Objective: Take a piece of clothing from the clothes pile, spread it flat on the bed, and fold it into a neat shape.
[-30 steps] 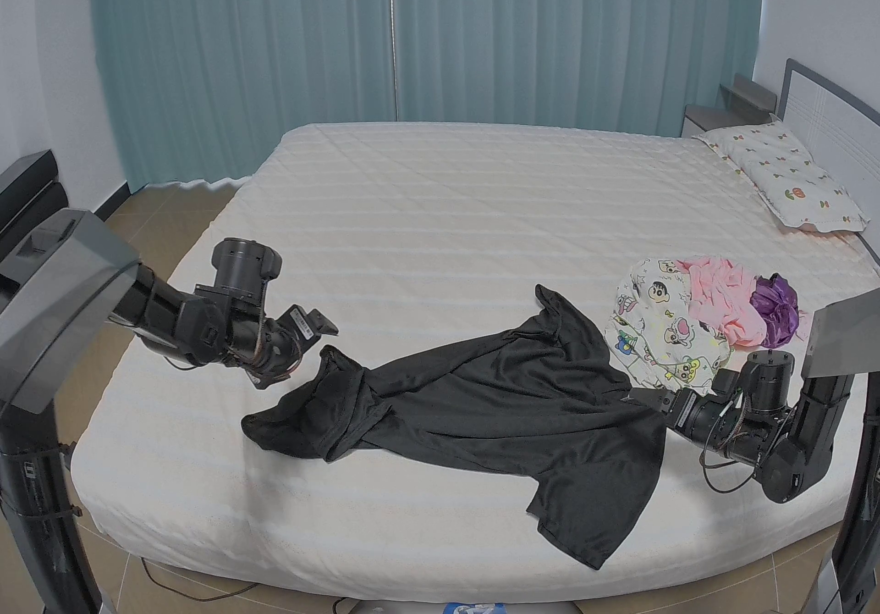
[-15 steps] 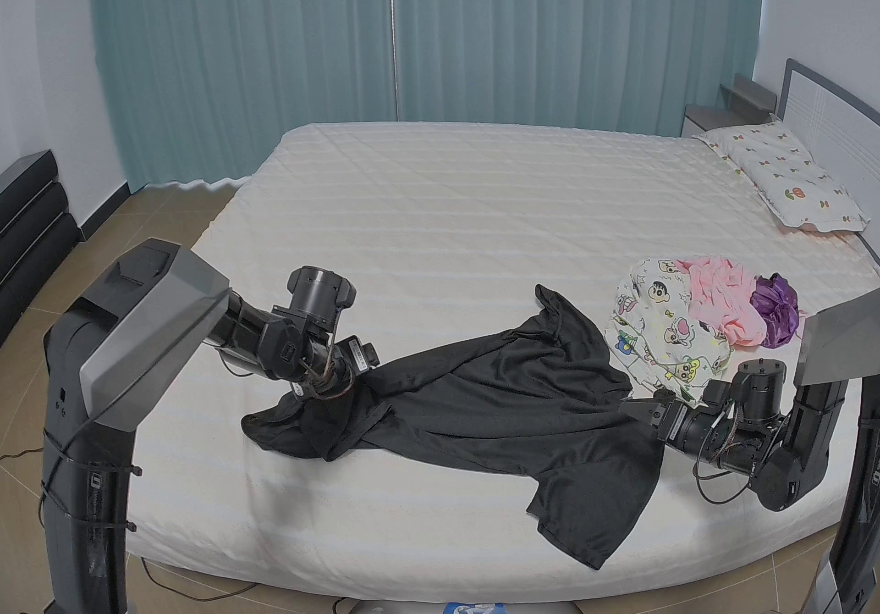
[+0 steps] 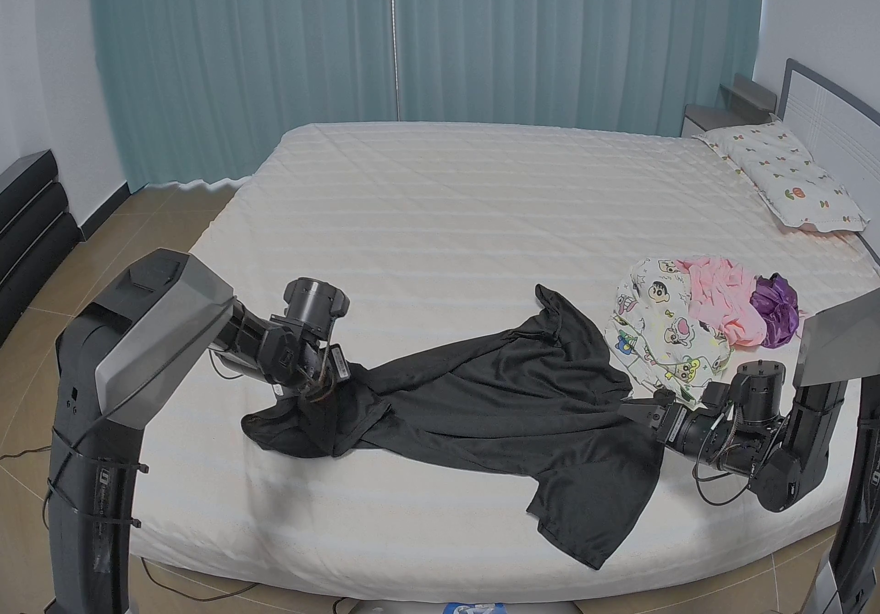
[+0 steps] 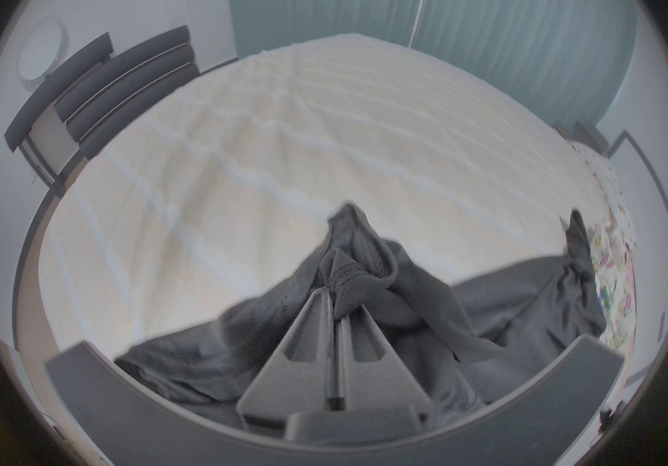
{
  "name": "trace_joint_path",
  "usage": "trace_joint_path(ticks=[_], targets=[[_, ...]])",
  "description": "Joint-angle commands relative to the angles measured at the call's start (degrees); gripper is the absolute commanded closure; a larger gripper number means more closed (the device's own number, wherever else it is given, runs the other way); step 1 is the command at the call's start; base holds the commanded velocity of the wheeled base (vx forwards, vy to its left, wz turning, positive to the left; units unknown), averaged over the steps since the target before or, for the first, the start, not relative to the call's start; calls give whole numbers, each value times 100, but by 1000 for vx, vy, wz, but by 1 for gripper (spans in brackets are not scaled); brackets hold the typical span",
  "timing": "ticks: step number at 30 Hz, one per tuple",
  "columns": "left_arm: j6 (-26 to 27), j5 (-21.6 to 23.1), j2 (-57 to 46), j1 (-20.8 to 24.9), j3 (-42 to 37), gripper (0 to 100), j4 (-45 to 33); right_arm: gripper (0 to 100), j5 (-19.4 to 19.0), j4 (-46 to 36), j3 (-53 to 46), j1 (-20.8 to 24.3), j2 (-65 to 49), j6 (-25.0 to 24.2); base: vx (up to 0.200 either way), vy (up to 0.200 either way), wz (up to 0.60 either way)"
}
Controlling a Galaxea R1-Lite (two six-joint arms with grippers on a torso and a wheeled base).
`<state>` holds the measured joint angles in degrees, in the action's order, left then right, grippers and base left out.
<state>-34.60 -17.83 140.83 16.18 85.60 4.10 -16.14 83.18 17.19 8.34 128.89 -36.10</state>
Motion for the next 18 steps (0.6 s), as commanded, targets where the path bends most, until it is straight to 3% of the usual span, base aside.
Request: trace_joint_path(ticks=[1, 10, 18], targets=[[-47, -1, -222, -308, 273, 100, 39, 0, -3, 6, -110, 71, -4, 24, 0, 0, 0], [-689, 421, 77, -985, 1600, 100, 232, 0, -3, -91, -480, 546, 22, 112, 0, 0, 0], [-1313, 509, 912, -1213, 2899, 100, 223, 0, -3, -144, -638, 581, 259, 437, 0, 0, 0]])
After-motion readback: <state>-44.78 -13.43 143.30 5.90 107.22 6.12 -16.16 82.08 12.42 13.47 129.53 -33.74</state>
